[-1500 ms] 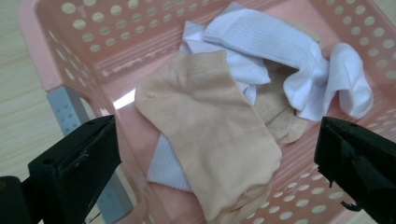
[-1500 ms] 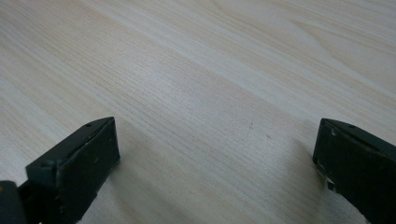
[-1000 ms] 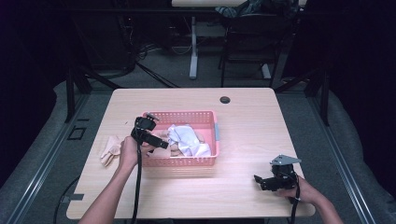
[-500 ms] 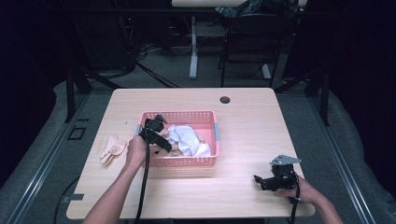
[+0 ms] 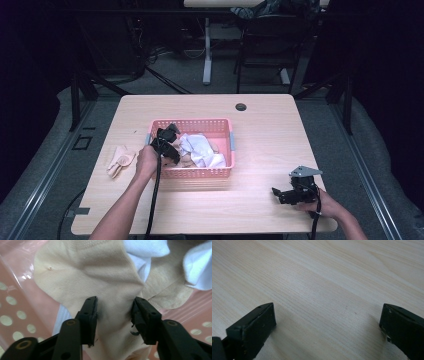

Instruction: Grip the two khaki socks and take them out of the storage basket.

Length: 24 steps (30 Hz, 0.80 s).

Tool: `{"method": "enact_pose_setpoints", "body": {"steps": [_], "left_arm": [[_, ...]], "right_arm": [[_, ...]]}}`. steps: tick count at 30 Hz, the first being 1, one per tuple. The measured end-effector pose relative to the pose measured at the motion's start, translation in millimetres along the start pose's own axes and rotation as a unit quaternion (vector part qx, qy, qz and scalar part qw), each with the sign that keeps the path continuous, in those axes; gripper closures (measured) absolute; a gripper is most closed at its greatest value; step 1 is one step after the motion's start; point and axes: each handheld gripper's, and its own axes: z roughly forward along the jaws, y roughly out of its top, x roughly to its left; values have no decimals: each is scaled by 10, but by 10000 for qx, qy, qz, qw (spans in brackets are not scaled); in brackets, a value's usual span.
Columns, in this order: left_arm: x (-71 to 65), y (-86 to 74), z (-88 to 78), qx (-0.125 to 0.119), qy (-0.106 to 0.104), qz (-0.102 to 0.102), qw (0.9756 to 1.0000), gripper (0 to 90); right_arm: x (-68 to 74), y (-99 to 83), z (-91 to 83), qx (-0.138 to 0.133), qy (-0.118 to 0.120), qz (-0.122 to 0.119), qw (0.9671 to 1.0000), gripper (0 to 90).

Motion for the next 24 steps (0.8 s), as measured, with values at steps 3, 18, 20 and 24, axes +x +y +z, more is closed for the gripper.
{"method": "enact_pose_setpoints", "body": {"steps": [3,18,20,24], "left_arm": [[10,-12,-13,-83,-33,-15,10000,684],[46,-91,-166,-414,-20,97,9991,820],[44,-109,-202,-471,-31,79,9989,812],[52,-136,-278,-527,-21,152,9985,809]], "right_arm": [[0,0,0,-1,1,1,10000,0],[0,1,-1,0,7,14,10000,0],[-1,1,-1,6,-5,10,10000,0],[0,1,-1,3,2,13,10000,0]]}}
